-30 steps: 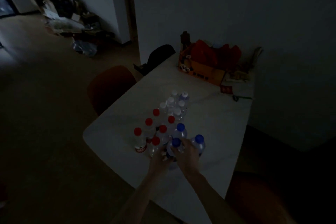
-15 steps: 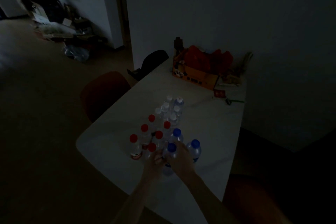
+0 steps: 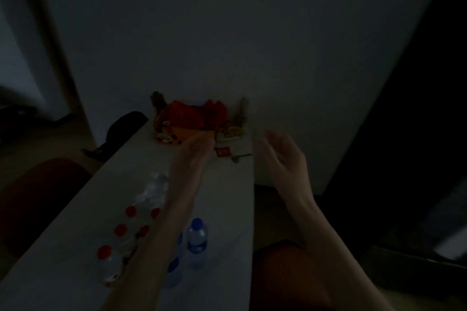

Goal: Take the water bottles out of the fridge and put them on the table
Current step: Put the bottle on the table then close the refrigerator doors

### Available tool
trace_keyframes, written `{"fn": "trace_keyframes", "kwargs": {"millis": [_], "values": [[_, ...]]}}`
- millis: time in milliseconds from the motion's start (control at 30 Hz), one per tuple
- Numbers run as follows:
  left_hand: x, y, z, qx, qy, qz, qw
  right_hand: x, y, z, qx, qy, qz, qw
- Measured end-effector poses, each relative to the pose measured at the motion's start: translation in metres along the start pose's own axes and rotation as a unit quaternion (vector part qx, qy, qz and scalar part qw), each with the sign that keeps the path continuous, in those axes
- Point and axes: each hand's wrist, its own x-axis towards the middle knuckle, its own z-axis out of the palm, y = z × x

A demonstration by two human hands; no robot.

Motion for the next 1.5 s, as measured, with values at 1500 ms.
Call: {"fn": "trace_keyframes", "kwargs": {"millis": [1500], "values": [[-0.371,0.134,0.793,-0.2,-0.38,0.157,0.889,-0.107,-0.017,-0.843,-0.155,0.334,-0.125,0.921]]}}
